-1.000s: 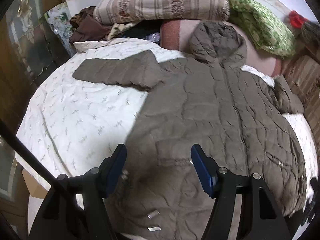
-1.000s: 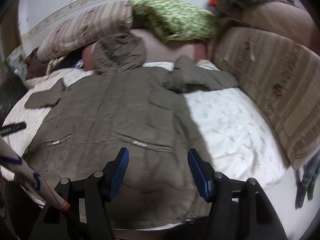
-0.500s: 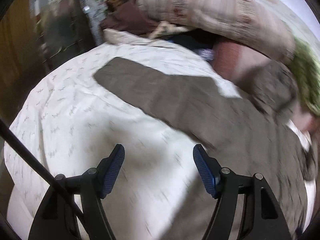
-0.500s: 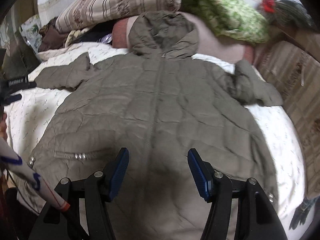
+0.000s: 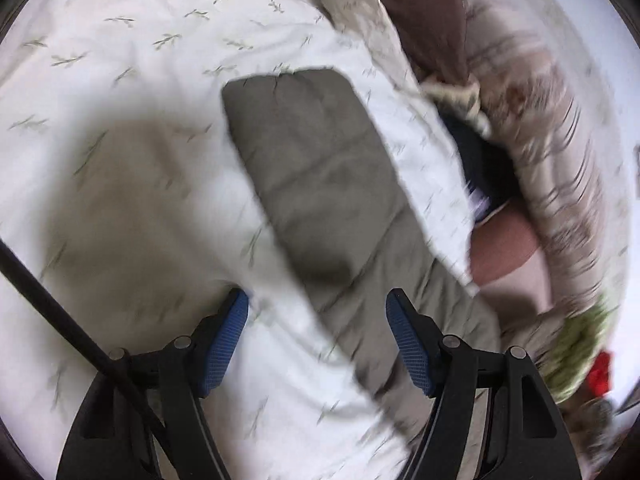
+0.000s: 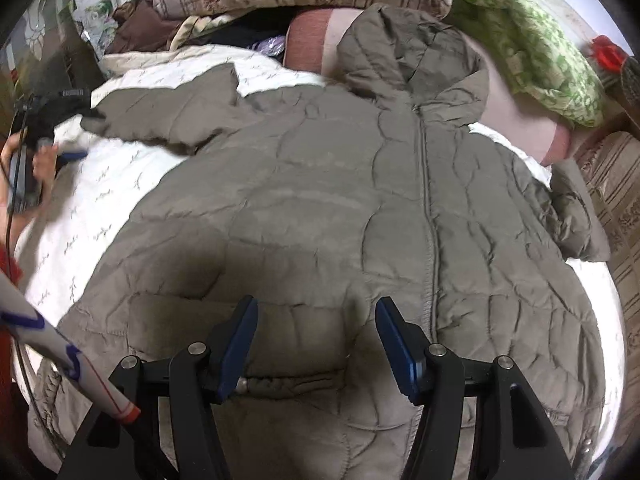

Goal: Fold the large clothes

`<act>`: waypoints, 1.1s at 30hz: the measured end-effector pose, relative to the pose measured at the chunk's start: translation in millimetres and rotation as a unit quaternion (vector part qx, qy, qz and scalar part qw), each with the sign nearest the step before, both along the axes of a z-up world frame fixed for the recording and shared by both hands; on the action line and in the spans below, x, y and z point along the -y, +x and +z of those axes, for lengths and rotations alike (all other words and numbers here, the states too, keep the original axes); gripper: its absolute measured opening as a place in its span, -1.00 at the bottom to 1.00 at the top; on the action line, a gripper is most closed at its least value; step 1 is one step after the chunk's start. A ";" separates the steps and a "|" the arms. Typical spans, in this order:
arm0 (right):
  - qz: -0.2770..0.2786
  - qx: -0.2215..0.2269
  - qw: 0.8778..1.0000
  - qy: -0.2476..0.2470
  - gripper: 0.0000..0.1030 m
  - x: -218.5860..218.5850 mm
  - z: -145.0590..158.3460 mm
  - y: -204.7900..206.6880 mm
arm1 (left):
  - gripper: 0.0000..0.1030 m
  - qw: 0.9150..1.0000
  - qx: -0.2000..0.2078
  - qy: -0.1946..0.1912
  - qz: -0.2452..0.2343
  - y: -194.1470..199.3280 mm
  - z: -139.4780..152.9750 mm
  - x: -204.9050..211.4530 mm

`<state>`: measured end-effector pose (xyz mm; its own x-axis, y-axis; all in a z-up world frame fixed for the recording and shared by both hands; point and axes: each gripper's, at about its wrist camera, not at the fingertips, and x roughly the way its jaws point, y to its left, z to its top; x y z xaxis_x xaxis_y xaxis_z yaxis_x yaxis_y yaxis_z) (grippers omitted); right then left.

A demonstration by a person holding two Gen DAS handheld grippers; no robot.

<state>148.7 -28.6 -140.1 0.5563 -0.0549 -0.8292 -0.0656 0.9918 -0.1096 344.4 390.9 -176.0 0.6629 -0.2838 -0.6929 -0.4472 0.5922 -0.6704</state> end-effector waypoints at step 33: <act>-0.228 0.021 0.973 -0.003 0.26 151.5 40.1 -64.1 | -0.82 0.928 0.148 0.273 -0.205 0.4 129.0 204.5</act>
